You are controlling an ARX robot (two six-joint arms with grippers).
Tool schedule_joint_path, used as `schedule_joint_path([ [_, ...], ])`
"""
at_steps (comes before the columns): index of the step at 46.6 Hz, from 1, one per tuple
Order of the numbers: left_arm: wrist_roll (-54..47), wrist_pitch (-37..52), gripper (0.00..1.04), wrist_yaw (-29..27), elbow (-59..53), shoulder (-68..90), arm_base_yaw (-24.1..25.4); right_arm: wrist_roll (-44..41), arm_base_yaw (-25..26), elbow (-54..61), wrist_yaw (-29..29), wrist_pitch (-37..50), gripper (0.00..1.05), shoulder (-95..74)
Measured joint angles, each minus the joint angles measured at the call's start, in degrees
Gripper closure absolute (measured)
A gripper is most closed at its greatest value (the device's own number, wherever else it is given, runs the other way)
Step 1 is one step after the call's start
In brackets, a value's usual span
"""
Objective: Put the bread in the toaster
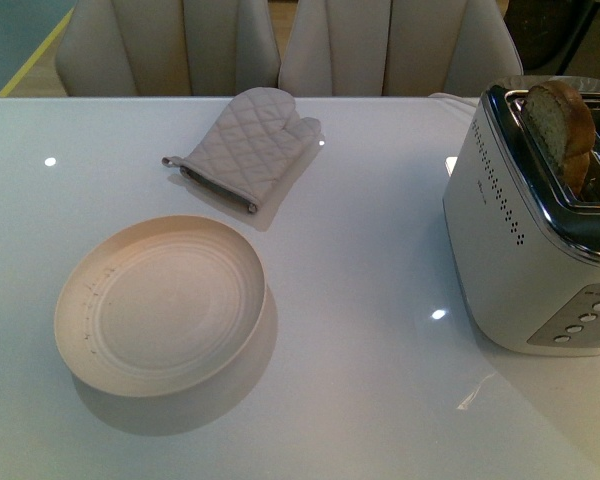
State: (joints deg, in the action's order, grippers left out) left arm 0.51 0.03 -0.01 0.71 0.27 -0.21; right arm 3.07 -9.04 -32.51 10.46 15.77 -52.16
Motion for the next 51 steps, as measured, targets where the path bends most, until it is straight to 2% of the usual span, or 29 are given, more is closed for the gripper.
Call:
schedule_joint_path([
  [2,0.0,0.0,0.07,0.0,0.0,0.0,0.0,-1.18,0.79,4.59,-2.43,6.78,0.36,2.32],
  [4,0.0,0.0,0.07,0.0,0.0,0.0,0.0,-1.53,1.31,7.15,-3.1,8.81,0.43,3.26],
  [13,0.0,0.0,0.07,0.0,0.0,0.0,0.0,-2.54,4.0,17.73,-5.68,11.52,0.87,9.64],
  [17,-0.02,0.0,0.07,0.02,0.0,0.0,0.0,-2.71,7.41,20.17,-9.94,11.54,1.03,12.04],
  [21,0.0,0.0,0.07,-0.02,0.0,0.0,0.0,-2.8,8.79,22.6,-10.1,11.45,1.03,14.53],
  [47,-0.02,0.0,0.07,0.0,0.0,0.0,0.0,-2.8,8.85,30.45,-10.34,2.32,1.03,31.65],
  [51,-0.02,0.0,0.07,0.0,0.0,0.0,0.0,-2.82,8.85,31.41,-10.32,3.06,1.03,33.27],
])
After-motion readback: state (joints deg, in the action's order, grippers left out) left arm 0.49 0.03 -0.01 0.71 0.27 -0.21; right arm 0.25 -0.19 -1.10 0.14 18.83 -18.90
